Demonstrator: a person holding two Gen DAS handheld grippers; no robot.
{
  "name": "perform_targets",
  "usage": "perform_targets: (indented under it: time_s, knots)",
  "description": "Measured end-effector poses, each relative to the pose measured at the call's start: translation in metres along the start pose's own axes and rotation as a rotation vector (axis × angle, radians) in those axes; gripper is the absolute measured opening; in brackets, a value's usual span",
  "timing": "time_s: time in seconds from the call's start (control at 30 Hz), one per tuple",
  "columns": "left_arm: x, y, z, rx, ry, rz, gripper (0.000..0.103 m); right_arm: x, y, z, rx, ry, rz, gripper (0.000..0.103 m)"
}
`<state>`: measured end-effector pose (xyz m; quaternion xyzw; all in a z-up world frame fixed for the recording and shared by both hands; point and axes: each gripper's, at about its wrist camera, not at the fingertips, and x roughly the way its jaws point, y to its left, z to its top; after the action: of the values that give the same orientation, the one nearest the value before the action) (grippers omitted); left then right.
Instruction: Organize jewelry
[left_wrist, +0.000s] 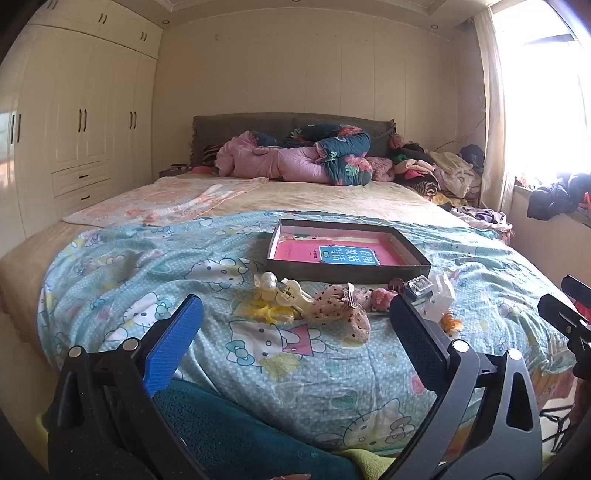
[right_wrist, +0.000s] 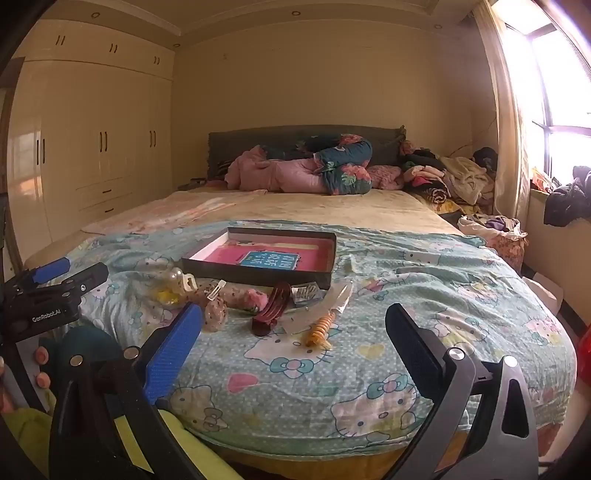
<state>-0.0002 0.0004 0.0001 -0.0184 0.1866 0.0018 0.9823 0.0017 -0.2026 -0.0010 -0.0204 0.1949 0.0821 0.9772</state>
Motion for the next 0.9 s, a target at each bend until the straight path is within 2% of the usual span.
perform_targets:
  time_s: [0.9]
  knots:
    - [0.0004, -0.0008, -0.0001, 0.003, -0.001, 0.002, 0.092, -0.0027, 0.0022, 0.0012, -0.005, -0.024, 0.006, 0.097]
